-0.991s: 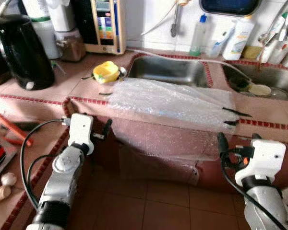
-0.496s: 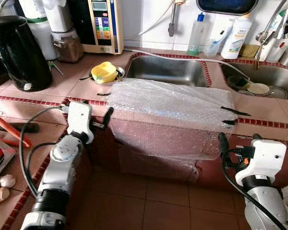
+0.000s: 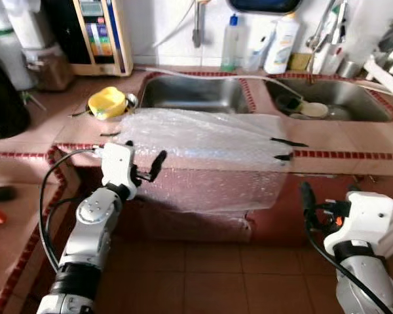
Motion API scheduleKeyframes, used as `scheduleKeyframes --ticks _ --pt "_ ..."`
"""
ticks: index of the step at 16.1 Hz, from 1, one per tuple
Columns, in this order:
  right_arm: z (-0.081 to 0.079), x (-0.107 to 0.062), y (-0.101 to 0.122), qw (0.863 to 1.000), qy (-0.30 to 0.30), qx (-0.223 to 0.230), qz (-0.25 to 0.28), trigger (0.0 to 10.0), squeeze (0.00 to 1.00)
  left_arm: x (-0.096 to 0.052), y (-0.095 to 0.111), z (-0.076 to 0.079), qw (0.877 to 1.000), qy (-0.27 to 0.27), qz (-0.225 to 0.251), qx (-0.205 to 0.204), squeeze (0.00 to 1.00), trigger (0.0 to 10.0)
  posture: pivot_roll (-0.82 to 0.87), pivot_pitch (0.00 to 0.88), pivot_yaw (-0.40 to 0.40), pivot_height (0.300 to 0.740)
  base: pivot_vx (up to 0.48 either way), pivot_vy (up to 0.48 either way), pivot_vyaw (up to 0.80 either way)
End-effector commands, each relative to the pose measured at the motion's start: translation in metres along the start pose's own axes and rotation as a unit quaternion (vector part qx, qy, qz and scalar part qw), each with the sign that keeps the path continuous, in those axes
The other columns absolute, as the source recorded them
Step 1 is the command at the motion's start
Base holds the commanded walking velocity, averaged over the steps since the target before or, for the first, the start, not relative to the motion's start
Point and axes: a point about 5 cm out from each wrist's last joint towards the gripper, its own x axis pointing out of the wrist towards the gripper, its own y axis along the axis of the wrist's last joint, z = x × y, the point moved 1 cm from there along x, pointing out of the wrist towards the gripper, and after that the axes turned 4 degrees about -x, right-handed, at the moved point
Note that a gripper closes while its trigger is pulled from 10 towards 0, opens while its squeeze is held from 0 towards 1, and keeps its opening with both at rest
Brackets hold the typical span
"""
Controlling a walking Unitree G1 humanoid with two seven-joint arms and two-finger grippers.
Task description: Kitchen organization
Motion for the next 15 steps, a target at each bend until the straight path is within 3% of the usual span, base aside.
scheduleKeyframes --ticks 1,4,15 --pt "-0.0014 0.0002 0.0013 1.0 0.003 0.001 0.002 10.0 0.0 -0.0021 0.0017 -0.003 1.0 0.0 0.001 0.0 0.0 10.0 0.03 0.012 -0.005 0.74 0.0 0.0 0.0" --pt "-0.0024 0.0002 0.0014 1.0 0.003 0.0 0.002 10.0 0.0 -0.0022 0.0015 -0.0016 1.0 -0.005 0.001 -0.003 0.0 10.0 0.03 0.014 -0.002 0.74 0.11 0.0 0.0" --pt "-0.0029 -0.0002 0.0009 1.0 0.004 -0.001 0.002 10.0 0.0 -0.0033 0.0001 -0.0002 1.0 -0.007 -0.002 -0.003 0.0 10.0 0.03 0.016 -0.002 0.74 0.39 0.0 0.0"
